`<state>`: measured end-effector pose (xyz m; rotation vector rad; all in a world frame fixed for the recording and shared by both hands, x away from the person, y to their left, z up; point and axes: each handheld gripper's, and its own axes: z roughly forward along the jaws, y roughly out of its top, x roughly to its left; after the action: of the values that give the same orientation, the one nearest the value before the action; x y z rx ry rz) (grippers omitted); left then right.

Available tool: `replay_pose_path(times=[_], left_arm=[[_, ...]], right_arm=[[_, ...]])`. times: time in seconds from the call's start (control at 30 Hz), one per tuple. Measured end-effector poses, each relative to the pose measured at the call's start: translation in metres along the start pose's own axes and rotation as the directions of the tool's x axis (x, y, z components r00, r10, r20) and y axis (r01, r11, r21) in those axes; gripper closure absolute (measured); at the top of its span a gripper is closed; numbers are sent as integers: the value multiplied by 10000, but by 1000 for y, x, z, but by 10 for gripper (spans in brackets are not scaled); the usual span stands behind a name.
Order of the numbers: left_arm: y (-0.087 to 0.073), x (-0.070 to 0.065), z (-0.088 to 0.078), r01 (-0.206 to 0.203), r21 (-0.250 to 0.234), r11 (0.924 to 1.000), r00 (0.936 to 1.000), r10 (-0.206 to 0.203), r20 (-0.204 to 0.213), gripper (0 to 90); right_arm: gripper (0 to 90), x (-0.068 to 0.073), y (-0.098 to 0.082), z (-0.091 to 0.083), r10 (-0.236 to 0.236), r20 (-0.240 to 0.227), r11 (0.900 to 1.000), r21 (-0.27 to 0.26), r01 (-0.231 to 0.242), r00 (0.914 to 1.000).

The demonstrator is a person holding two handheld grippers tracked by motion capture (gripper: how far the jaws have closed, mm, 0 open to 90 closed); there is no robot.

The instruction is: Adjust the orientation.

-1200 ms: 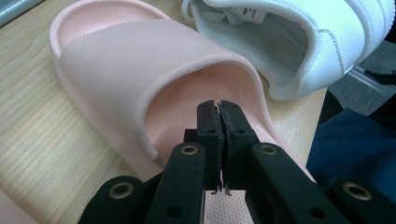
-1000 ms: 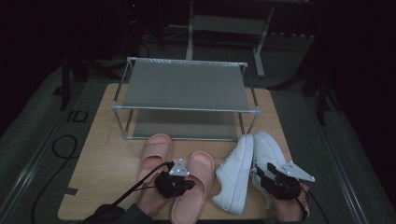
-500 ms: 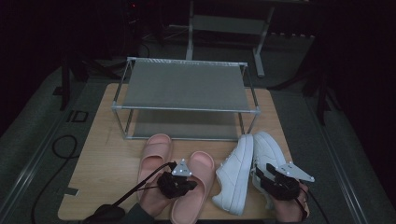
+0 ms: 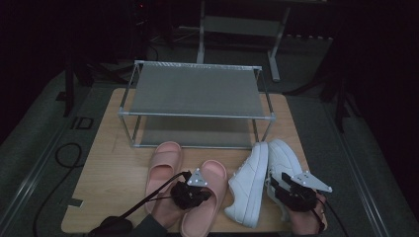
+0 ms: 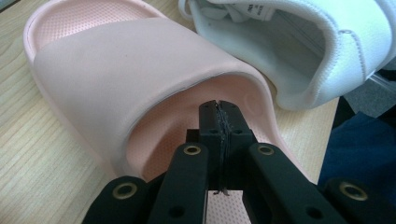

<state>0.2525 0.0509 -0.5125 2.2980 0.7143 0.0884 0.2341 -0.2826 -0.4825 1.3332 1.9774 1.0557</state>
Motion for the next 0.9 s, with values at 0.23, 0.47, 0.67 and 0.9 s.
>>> replay_pose_path(times=[0.23,0.47,0.67,0.9], left_arm=[[1,8,-1,243,38,9997,9988,-241,-418,892],[1,16,-4,377,12,9993,9971,-375,-658,891],[0,20,-6,483,52,9988,9951,-477,-860,892],[-1,27,-9,673,102,9977,9887,-653,-1351,893]], right_arm=[[523,-2,0,-1,41,38,10000,-51,-41,10000],[523,-1,1,0,45,17,10000,-25,-45,10000],[522,-2,3,1,27,-1,10000,-66,-27,10000],[523,-1,3,3,-36,-81,10000,-33,35,10000]])
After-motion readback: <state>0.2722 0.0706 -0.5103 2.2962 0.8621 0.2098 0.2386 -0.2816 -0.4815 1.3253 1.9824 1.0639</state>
